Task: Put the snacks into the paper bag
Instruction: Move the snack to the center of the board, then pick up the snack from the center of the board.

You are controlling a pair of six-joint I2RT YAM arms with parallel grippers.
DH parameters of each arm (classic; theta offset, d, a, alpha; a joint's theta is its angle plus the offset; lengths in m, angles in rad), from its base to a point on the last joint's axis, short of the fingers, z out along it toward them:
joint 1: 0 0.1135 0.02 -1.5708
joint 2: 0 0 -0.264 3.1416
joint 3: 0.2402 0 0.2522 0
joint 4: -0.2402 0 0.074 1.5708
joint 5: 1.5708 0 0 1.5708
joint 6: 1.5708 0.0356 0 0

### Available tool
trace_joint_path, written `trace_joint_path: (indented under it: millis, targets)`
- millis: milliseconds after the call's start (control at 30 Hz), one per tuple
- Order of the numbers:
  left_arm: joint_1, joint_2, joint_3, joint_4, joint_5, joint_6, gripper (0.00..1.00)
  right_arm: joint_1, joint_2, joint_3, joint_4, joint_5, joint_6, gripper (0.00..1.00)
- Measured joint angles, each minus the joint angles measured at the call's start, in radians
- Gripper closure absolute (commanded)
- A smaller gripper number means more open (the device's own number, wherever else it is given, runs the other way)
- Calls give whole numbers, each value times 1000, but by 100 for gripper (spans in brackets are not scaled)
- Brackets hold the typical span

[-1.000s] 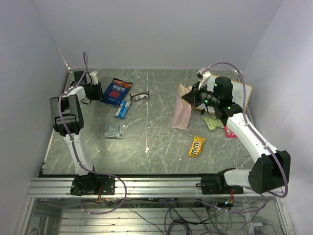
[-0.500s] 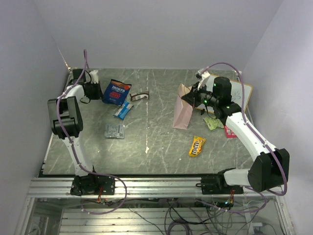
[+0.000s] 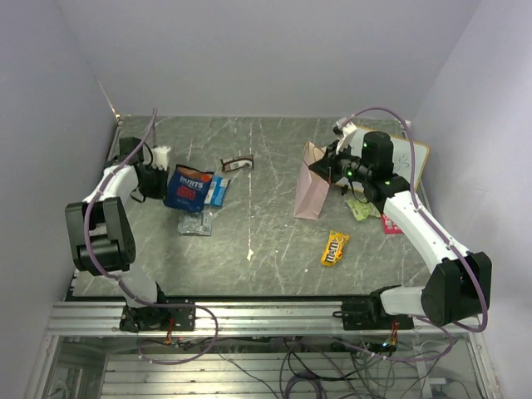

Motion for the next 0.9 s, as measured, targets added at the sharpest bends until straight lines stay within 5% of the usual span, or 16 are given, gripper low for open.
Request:
trace_joint_path:
  millis: [300, 400, 900]
  targets:
    - [0, -134, -148, -71, -14, 10, 59, 0, -8, -35, 19, -24, 4, 100]
    - [0, -115, -93, -78, -10, 11, 36, 0, -9, -35, 20, -27, 4, 100]
    - [0, 375, 366, -46, 147, 2, 28, 0, -1, 3, -11, -69, -20, 100]
